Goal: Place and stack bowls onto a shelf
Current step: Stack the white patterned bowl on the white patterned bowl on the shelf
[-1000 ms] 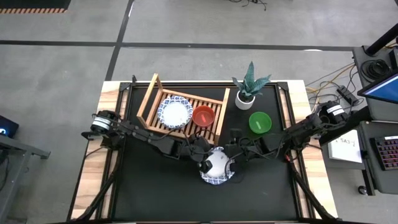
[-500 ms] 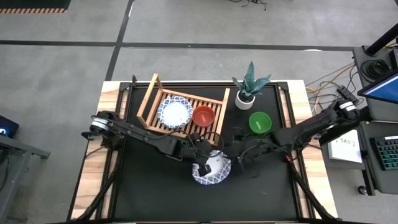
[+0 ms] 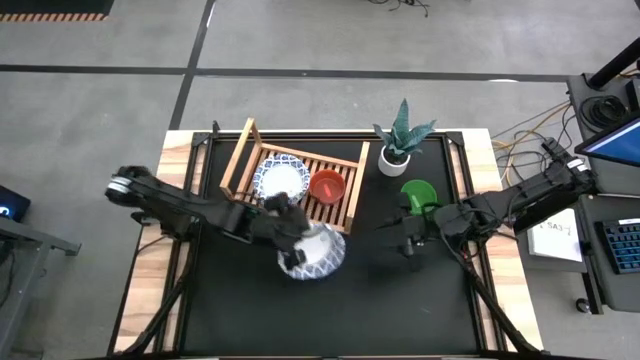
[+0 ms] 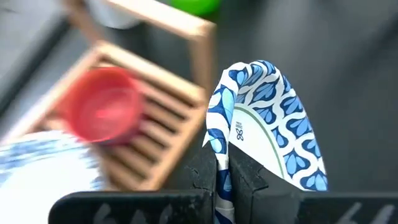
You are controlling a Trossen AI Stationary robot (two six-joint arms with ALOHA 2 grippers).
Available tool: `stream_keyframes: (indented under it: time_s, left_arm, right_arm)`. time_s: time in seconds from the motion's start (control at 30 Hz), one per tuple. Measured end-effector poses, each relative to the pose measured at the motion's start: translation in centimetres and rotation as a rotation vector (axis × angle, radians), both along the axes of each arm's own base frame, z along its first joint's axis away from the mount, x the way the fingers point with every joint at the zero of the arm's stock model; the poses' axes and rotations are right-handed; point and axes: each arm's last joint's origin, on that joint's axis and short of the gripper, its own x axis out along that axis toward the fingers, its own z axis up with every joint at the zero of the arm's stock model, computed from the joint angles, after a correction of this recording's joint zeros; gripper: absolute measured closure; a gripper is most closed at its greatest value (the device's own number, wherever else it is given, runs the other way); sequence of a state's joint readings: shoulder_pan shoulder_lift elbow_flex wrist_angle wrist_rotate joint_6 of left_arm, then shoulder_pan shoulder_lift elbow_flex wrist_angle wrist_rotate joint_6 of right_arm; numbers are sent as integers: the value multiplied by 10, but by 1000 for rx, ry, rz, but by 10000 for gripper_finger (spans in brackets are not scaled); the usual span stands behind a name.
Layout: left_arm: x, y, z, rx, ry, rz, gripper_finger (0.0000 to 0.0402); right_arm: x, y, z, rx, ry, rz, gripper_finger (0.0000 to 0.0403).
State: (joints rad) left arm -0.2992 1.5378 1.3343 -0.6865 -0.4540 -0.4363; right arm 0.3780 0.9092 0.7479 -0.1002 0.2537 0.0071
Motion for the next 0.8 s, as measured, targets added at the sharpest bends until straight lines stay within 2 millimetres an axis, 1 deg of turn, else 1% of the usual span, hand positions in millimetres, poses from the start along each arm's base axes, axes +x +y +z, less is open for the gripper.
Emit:
stream_keyframes:
  time_s: [0.13, 0.3, 0.37, 0.5, 0.6, 0.7, 0.8]
  left_arm:
    - [-37, 25, 22, 110, -73, 140, 401]
    - [-75, 66, 31, 188, -146, 337, 401]
    - [-87, 84, 31, 193, -168, 417, 401]
    - [-99, 116, 12, 176, -162, 543, 401]
    - [-101, 136, -3, 128, -167, 594, 401]
    - [-100, 150, -16, 92, -170, 626, 401]
    - [-97, 158, -22, 87, -154, 650, 401]
  right_arm:
    - [-3, -1, 2, -2, -14, 5, 179]
    - [-3, -1, 3, -31, -23, 14, 179]
    - [-3, -1, 3, -36, -25, 16, 179]
    - [-3, -1, 3, -37, -24, 16, 179]
    - [-3, -1, 3, -38, -20, 16, 179]
    - [-3, -1, 3, -36, -20, 15, 179]
    - [-3, -1, 2, -35, -19, 15, 179]
